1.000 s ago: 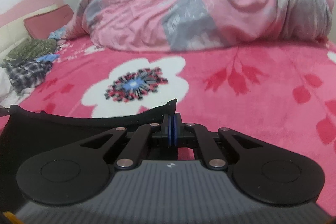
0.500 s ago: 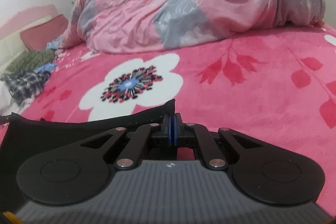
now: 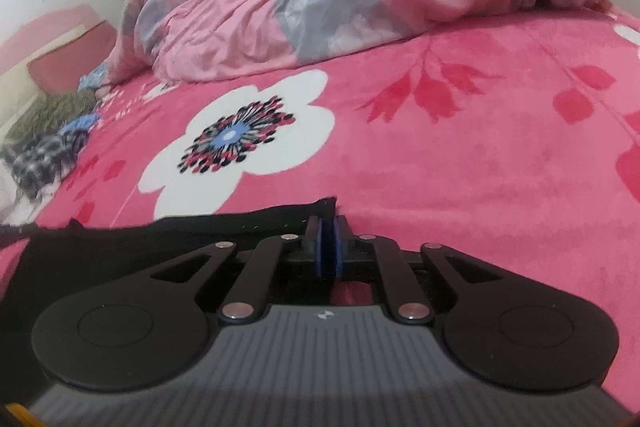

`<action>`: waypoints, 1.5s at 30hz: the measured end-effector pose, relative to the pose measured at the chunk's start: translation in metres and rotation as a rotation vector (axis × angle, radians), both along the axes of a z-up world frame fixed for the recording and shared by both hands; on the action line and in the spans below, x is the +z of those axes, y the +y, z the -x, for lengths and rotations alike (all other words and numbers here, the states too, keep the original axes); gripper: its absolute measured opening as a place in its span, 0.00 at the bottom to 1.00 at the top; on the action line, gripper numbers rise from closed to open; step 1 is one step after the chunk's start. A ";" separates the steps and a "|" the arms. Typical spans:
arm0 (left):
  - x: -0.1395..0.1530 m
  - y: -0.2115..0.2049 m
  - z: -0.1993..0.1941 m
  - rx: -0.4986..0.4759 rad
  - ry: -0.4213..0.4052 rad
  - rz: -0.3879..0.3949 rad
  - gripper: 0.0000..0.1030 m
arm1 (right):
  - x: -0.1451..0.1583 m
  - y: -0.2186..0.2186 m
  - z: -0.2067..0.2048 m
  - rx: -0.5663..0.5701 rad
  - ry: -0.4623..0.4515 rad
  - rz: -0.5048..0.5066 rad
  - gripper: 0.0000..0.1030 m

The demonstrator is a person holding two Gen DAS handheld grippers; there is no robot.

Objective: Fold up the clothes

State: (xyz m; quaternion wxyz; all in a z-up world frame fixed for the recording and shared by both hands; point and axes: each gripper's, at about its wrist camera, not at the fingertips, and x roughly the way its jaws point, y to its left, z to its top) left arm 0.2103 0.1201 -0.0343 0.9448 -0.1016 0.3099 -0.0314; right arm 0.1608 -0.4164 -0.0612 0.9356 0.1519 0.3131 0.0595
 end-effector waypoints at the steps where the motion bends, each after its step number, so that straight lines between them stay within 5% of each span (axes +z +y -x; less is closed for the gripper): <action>1: 0.006 0.001 0.004 0.001 -0.010 0.004 0.32 | 0.003 -0.003 0.004 -0.013 -0.005 -0.011 0.15; 9: 0.061 0.005 0.079 -0.056 -0.073 -0.016 0.52 | 0.042 -0.036 0.095 -0.090 -0.054 -0.146 0.26; 17: 0.049 -0.004 0.172 -0.128 0.015 0.003 0.54 | 0.032 -0.033 0.224 -0.088 0.007 -0.306 0.32; 26: 0.006 0.025 0.253 -0.129 0.077 0.215 0.55 | -0.020 -0.009 0.262 -0.124 0.110 -0.644 0.32; 30: -0.016 0.028 0.262 -0.109 0.155 0.293 0.55 | -0.033 -0.002 0.262 -0.124 0.134 -0.766 0.32; 36: -0.032 0.047 0.254 0.009 0.115 0.467 0.55 | -0.048 0.003 0.258 -0.157 0.184 -0.863 0.33; 42: -0.039 0.051 0.235 0.059 0.103 0.523 0.38 | -0.050 0.000 0.255 -0.251 0.173 -0.881 0.30; 44: -0.041 0.052 0.231 0.073 0.107 0.539 0.14 | -0.050 0.002 0.253 -0.285 0.161 -0.863 0.19; 45: -0.042 0.053 0.229 0.079 0.112 0.546 0.09 | -0.050 0.004 0.252 -0.301 0.159 -0.848 0.13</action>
